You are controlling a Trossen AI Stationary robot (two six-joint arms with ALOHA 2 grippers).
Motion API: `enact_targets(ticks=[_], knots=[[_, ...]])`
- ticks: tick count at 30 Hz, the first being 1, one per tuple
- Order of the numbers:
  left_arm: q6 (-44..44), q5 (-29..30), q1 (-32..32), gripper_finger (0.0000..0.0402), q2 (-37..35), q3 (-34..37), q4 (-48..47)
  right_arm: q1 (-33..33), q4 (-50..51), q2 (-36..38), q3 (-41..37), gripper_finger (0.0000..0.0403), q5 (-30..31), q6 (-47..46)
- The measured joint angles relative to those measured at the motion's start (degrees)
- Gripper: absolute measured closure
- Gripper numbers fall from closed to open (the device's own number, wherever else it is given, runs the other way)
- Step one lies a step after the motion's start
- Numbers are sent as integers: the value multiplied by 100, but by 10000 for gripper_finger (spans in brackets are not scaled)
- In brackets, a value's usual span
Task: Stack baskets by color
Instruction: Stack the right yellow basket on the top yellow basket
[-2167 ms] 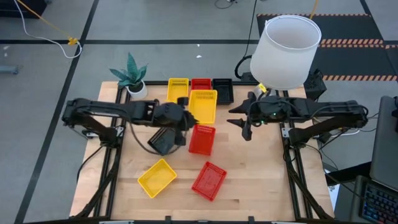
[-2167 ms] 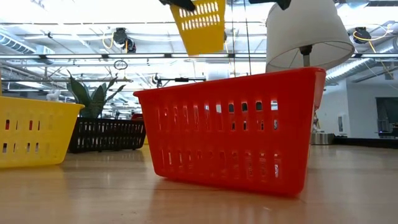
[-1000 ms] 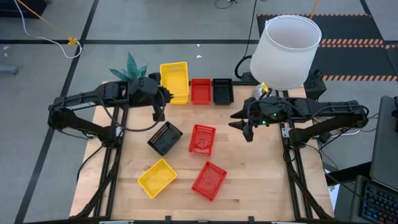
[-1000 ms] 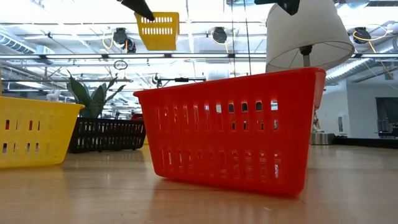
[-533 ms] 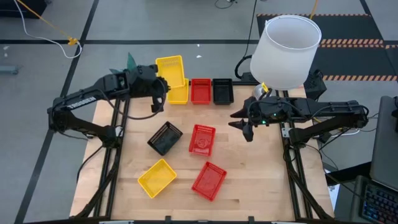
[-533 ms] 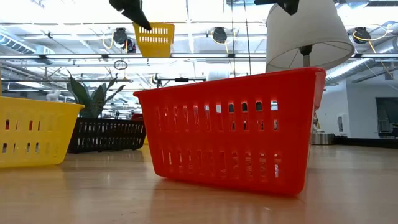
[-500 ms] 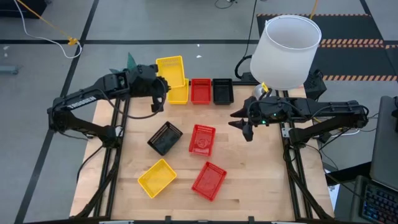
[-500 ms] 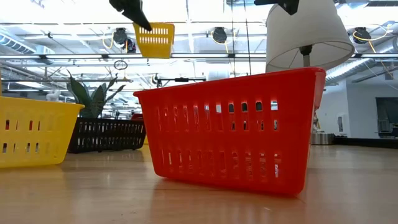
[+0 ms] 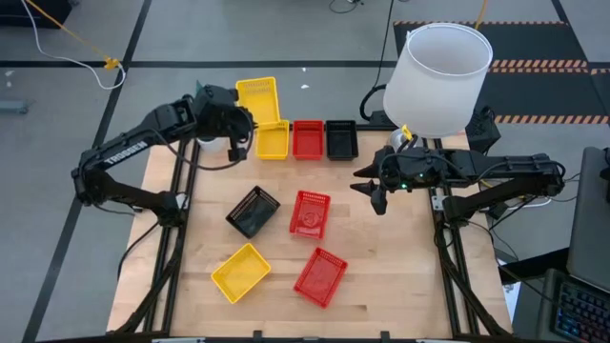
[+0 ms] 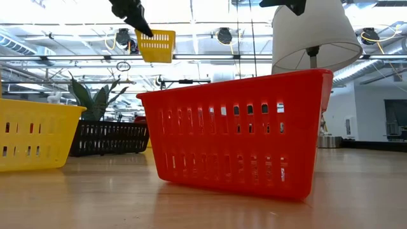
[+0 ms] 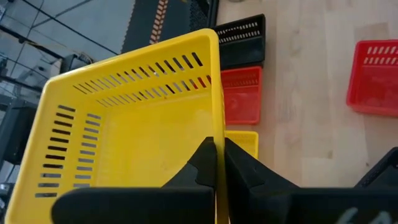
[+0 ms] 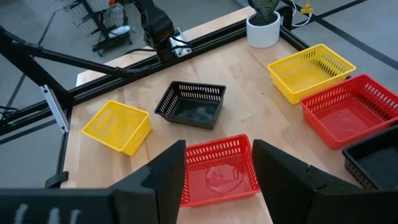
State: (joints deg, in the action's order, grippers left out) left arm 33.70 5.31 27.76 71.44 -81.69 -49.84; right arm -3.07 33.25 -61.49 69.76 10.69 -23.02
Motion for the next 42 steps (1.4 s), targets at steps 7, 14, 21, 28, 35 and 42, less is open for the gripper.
enact_targets(ticks=[7,14,21,28,35,42], knots=[[154,-380,331,396,89,4,31,33,1,0,0,222,0,30],[585,-837,551,396,209,650,615,164,1,-2,0,222,1,150],[848,-1360,822,396,214,1658,1701,273,1,-2,0,222,1,163],[1109,-1752,1108,395,214,2473,2706,344,1,-2,0,222,1,165],[1232,-1795,1233,396,216,3166,3508,431,0,-2,0,222,-8,146],[1269,-1791,1396,385,219,3689,4227,431,1,-2,0,222,-19,143]])
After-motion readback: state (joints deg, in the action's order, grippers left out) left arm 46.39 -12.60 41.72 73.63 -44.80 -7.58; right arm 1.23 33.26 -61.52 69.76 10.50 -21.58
